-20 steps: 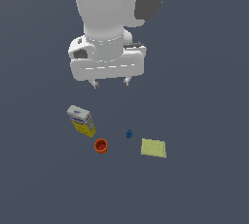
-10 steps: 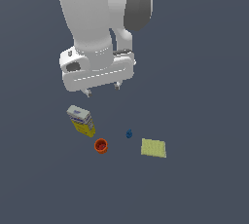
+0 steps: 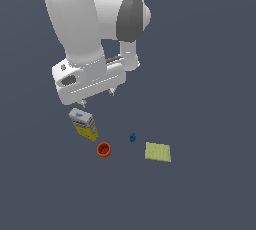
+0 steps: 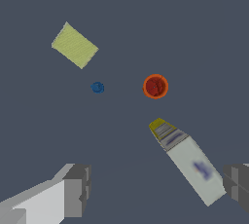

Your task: Pick up a designated object from a clutter of objects.

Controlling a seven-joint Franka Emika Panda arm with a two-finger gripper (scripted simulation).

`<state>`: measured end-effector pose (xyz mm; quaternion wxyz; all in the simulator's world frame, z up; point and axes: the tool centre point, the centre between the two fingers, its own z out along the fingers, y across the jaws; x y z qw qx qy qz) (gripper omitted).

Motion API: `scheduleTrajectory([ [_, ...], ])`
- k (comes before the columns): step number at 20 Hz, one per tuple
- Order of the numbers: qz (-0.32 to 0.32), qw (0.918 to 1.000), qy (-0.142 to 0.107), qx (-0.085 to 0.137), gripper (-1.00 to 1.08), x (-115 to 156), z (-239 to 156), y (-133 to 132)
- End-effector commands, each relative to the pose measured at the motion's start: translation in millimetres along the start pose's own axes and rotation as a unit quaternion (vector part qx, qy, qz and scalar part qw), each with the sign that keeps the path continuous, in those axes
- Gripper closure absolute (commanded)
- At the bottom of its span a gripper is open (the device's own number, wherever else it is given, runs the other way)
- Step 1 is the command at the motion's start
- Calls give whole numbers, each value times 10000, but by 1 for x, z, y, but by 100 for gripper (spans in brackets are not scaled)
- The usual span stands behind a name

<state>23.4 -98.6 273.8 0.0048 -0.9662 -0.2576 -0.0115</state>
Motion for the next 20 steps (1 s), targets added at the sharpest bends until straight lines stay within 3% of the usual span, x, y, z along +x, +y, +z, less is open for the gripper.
scheduleTrajectory([
  [1,-263,9997,-7,0,-92,-3,5,7],
  [10,-1182,9930,-38,2,-92,-14,25,31],
  [20,-2193,9756,-77,8,-92,-28,47,57],
])
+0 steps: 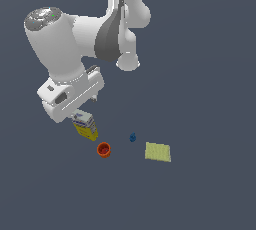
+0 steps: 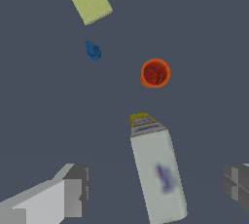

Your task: Pick up a designated object from a clutter of objects.

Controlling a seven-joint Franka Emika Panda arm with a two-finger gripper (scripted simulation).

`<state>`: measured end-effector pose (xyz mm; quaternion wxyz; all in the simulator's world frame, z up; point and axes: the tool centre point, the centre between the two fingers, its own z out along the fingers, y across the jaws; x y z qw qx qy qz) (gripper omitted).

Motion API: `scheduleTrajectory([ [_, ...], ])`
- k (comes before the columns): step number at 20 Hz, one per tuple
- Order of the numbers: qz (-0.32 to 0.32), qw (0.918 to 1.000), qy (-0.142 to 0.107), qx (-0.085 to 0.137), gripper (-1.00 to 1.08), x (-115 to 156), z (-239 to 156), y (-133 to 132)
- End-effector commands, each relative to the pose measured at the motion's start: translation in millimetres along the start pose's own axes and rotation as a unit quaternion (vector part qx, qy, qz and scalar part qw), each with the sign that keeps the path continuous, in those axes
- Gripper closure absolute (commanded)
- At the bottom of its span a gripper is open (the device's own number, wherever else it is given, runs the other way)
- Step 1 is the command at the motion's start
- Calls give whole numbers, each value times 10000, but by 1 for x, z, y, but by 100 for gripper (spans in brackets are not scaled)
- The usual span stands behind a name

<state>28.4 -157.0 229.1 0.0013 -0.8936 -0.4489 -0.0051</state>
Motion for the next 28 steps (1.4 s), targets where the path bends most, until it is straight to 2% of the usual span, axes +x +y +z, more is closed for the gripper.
scheduleTrajectory([
  [1,-263,9997,-10,2,-92,-6,6,4],
  [13,-1077,9942,-44,15,-92,-26,24,17],
  [23,-1186,9929,-50,19,-92,-29,28,19],
  [28,-1189,9929,-50,18,-92,-30,43,19],
])
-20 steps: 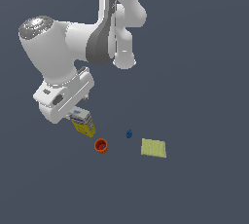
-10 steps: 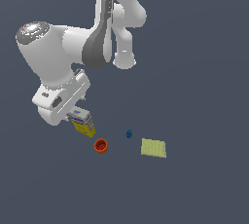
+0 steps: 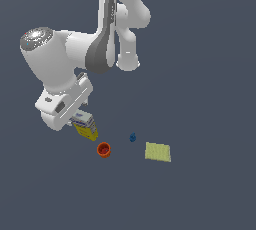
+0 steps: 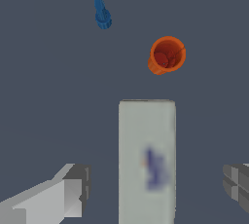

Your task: Pick up a designated object from a clutter of objects.

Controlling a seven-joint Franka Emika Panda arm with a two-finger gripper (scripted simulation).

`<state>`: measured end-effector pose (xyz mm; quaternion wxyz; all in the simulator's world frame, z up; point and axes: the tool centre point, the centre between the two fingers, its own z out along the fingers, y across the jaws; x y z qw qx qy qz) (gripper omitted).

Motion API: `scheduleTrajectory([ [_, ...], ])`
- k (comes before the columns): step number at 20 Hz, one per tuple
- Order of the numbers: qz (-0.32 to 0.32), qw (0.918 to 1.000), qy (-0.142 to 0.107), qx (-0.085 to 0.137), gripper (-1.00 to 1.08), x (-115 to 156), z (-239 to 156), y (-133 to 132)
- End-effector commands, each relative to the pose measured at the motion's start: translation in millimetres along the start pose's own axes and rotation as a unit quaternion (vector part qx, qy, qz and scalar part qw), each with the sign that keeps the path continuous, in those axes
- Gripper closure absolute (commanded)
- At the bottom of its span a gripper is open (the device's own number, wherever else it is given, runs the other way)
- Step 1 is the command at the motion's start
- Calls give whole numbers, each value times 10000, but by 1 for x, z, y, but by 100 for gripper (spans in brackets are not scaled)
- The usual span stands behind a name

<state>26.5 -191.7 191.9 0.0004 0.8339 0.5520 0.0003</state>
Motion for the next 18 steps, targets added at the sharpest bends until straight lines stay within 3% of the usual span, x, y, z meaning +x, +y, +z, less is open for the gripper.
scheduleTrajectory([
  [1,-4,10000,-1,5,-92,0,11,-1],
  [11,-14,10000,-2,5,-92,0,40,0],
  [12,-14,10000,-2,5,108,0,40,0],
  [18,-14,10000,-2,5,108,0,40,0],
])
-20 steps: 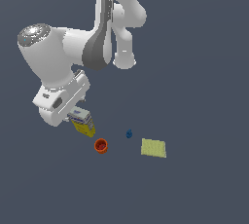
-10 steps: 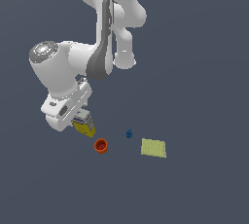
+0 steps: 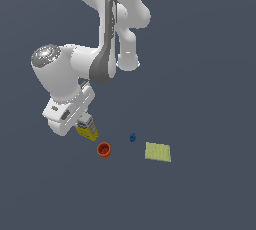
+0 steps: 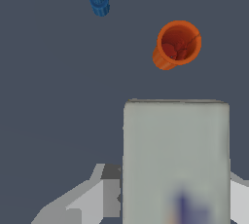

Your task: Pick up a designated object from a clutter of objects.

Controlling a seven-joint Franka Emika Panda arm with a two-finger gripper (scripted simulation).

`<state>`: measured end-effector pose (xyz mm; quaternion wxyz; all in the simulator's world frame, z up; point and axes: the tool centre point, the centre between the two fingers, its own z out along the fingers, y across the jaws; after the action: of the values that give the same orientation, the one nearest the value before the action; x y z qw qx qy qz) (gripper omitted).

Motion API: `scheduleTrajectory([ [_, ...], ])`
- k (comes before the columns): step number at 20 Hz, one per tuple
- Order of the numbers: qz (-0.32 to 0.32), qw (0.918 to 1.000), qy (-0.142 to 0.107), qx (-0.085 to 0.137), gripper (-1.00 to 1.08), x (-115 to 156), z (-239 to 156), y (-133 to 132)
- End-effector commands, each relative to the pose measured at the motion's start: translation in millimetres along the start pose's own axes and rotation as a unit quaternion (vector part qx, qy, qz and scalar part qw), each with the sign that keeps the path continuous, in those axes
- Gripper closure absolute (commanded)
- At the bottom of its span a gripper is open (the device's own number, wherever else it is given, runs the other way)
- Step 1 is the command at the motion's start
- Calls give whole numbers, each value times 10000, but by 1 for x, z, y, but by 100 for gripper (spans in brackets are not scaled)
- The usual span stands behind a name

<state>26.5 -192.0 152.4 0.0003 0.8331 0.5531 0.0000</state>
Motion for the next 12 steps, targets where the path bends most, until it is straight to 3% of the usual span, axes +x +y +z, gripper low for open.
scheduleTrajectory([
  [1,-1,10000,0,2,108,0,0,0],
  [12,-2,10000,1,-1,108,0,-15,-6],
])
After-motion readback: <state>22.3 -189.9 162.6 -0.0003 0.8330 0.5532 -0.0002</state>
